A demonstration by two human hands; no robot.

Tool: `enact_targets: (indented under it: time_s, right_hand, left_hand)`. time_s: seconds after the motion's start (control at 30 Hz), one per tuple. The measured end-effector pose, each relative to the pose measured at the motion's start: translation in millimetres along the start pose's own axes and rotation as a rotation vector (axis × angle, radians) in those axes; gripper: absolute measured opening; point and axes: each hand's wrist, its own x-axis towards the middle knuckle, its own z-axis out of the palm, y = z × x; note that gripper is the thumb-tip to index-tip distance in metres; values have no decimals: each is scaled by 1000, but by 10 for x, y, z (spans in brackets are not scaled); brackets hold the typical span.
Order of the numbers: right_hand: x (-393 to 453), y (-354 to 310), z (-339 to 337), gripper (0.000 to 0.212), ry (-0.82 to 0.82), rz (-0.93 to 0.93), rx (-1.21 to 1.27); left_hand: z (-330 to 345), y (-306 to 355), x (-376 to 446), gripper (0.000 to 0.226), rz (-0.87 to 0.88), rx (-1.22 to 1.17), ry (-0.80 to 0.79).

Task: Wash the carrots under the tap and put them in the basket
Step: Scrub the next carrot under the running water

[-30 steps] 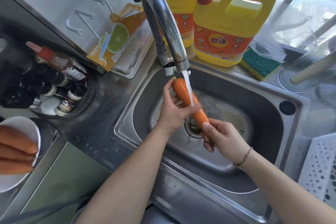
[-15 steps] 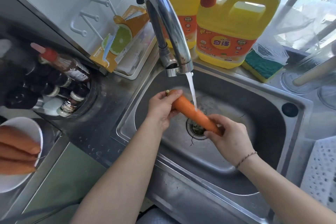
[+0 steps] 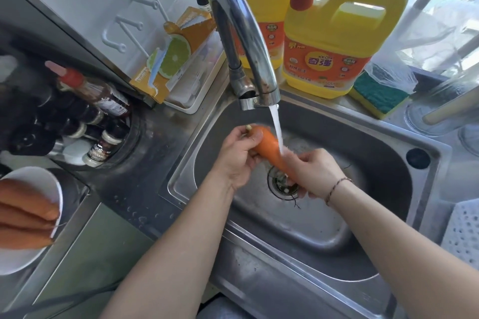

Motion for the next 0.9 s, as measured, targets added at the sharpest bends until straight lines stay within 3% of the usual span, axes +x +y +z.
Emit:
enact_targets:
  time_s: [0.07, 0.13, 0.23, 0.3, 0.4, 0.53, 0.7, 0.77, 0.9]
  right_hand:
    - [25, -60, 6, 56, 17, 22, 6]
    - [23, -50, -13, 44, -69, -45, 30]
    - [-1, 5, -25, 28, -227, -148, 101]
    - [28, 4, 11, 27, -160, -138, 126]
    - [76, -34, 22, 48, -3, -64, 46]
    - [93, -34, 8, 61, -61, 57, 27]
    - [187, 32, 79, 83, 59, 66, -135]
    - [204, 89, 101, 70, 61, 21, -133]
    - [80, 166, 124, 20, -91, -257, -79]
  left_hand:
    - [32, -6, -30, 23, 1, -19, -37]
    - [-17, 53, -17, 30, 15, -58, -62]
    - [-75, 149, 16, 24, 22, -73, -59]
    - [-25, 133, 16, 19, 17, -14, 9]
    - [60, 29, -10, 14, 3, 75, 110]
    - [56, 8, -37, 19, -11, 201, 120]
    - [150, -55, -90, 22, -29, 226, 155]
    - [146, -68, -85, 22, -36, 254, 177]
    - [74, 52, -18, 20, -22, 294, 213]
